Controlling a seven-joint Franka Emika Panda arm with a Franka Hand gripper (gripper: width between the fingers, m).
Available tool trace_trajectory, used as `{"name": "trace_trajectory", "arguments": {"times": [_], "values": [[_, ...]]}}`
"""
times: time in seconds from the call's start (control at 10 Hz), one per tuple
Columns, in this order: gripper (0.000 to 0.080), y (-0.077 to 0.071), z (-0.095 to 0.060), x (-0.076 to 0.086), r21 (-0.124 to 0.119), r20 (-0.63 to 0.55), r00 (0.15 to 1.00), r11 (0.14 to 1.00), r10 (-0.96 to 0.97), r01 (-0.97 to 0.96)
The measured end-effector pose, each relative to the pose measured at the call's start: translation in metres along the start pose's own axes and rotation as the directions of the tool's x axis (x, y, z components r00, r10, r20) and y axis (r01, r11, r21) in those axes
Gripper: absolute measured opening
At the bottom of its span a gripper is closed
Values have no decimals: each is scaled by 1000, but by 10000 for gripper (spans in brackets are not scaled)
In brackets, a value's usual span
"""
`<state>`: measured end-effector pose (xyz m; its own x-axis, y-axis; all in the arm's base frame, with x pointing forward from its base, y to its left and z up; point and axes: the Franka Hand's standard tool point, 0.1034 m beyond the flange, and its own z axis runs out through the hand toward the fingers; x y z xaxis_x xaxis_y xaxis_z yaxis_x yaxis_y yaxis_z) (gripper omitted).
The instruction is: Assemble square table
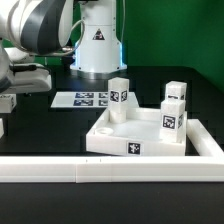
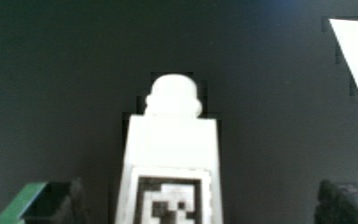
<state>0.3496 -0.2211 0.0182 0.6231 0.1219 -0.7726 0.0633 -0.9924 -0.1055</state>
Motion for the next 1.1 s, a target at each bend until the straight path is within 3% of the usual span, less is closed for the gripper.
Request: {"name": "trace_trajectory", "arguments": {"times": [0.2,0.5,0.6,0.8,0.9,1.0,1.1], "values": [[649,8,5,1,-3,-13,1000,1000,-20,20],[649,13,11,8,-31,-52,999,999,13,-15],[649,10,10,13,-42,-70,994,996,78,-81],[649,7,11,14,-41,-73,992,994,99,-102],[552,7,10,15,-43,-73,992,994,98,-101],[397,6,10,15,-46,-73,993,994,95,-98],[397,6,9,15,-46,-74,993,994,94,-97]]}}
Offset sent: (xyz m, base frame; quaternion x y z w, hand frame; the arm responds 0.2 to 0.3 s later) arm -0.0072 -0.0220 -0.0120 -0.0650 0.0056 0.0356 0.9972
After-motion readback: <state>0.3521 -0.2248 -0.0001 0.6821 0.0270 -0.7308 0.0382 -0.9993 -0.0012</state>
